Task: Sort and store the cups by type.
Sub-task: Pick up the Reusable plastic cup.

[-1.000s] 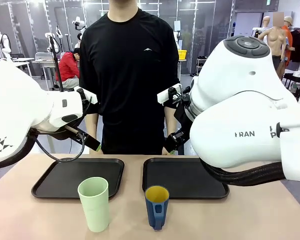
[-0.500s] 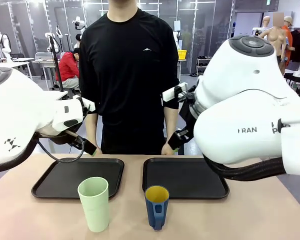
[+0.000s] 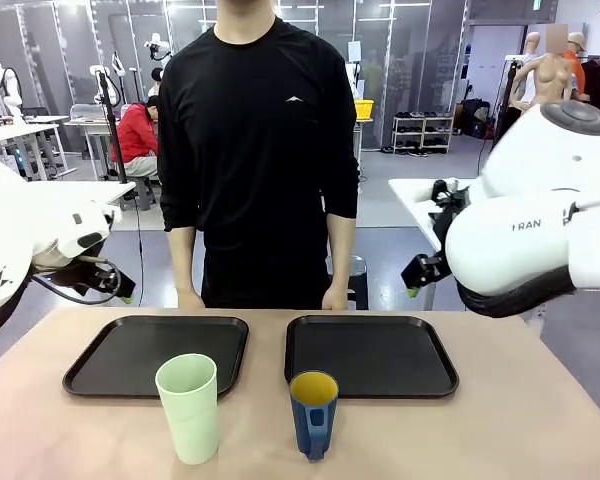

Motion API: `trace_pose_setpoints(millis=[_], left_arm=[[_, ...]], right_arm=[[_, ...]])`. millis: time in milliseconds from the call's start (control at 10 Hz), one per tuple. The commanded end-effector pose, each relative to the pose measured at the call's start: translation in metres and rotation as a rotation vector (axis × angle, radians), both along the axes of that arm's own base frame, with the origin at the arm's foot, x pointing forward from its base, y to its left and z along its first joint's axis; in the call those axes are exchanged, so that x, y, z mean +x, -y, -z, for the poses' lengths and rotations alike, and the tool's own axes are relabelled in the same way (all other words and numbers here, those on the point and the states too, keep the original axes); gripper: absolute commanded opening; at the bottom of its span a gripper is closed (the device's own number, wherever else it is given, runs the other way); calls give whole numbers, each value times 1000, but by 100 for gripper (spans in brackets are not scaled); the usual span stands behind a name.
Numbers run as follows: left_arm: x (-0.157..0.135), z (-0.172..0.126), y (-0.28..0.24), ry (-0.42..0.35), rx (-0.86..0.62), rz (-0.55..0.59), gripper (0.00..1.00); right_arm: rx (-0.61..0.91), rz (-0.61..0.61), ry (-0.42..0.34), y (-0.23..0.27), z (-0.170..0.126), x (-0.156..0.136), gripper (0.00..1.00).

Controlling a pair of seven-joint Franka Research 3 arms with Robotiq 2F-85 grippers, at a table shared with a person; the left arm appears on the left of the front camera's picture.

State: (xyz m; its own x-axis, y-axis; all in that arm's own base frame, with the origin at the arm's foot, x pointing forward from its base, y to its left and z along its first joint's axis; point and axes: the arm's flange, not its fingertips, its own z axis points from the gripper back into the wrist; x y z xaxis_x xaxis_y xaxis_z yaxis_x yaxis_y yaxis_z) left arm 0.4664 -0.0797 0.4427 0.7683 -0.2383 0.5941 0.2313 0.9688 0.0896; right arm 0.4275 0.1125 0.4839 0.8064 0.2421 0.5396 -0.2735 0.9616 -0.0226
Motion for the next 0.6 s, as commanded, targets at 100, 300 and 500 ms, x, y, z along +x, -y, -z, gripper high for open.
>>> trace_pose_setpoints(millis=[100,300,500], left_arm=[[35,26,-13,23,-47,-117,100],[46,36,-26,13,-27,-160,100],[53,38,-34,-1,-37,-178,100]], right_arm=[[122,7,-18,28,32,42,100],[137,24,-40,41,44,55,100],[133,30,-59,47,50,63,100]])
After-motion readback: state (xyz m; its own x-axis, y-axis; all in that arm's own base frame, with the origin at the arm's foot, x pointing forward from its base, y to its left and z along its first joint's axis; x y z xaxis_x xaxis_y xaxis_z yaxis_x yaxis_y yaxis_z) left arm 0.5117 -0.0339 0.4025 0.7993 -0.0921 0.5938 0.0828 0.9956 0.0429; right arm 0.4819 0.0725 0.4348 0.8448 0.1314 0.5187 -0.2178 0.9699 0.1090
